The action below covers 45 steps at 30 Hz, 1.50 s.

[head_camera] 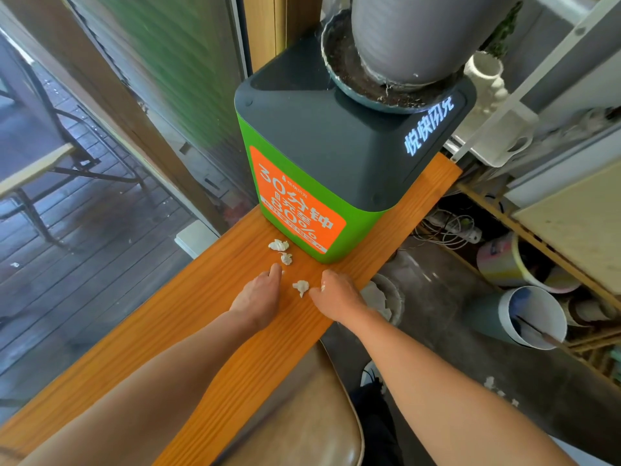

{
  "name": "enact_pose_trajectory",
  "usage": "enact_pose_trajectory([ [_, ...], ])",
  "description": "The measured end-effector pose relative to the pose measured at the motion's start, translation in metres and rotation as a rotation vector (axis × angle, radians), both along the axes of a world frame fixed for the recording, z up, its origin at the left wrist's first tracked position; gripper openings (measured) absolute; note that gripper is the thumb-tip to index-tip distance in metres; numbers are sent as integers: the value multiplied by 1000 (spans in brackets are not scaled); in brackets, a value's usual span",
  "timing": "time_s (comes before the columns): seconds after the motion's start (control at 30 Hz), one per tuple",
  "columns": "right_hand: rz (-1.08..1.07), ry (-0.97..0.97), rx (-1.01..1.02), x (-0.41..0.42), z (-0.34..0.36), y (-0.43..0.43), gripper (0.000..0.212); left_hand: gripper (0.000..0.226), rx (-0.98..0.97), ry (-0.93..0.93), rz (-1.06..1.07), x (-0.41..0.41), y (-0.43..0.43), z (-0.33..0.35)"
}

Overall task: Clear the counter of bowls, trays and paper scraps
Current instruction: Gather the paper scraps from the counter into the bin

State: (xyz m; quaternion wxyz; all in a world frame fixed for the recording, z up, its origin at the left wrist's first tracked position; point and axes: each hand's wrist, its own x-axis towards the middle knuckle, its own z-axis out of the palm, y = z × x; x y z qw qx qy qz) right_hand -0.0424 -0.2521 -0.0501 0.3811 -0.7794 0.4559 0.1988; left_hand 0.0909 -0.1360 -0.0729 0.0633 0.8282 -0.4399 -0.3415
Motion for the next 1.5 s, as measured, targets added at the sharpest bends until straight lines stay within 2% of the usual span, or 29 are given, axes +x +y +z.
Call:
enact_pose_trajectory([
  [0.03,-2,-6,18,1,2,0,14,26,-7,-5,0,1,0,3],
  [0.1,-5,-23,40,4,6,3,13,12,4,-70,-39,4,-1,5],
  [0.2,16,-38,14,11,7,9,7,37,-7,-184,-39,8,-5,6],
  [0.3,39,-41,-26,18,6,15,15,44,-35,-201,10,8,-10,2],
  [0.57,112,-78,-99,17,-7,25,19,13,-74,-195,20,5,-18,-3],
  [0.7,151,-85,-127,15,-14,27,19,42,-71,-207,-28,7,-25,-7],
  [0.83,207,-50,-132,14,-23,27,9,25,-76,-129,-21,9,-27,-17],
  [0.97,181,-5,-125,16,-22,25,18,9,-35,-67,17,6,-23,-20],
  [1.07,126,-2,-87,12,-14,23,21,11,13,-39,14,5,-17,-19],
  [1.27,60,1,-76,12,-2,15,9,11,90,-17,68,12,-11,-12],
  [1.5,115,28,-114,12,-6,12,19,9,47,-37,215,8,2,-13],
])
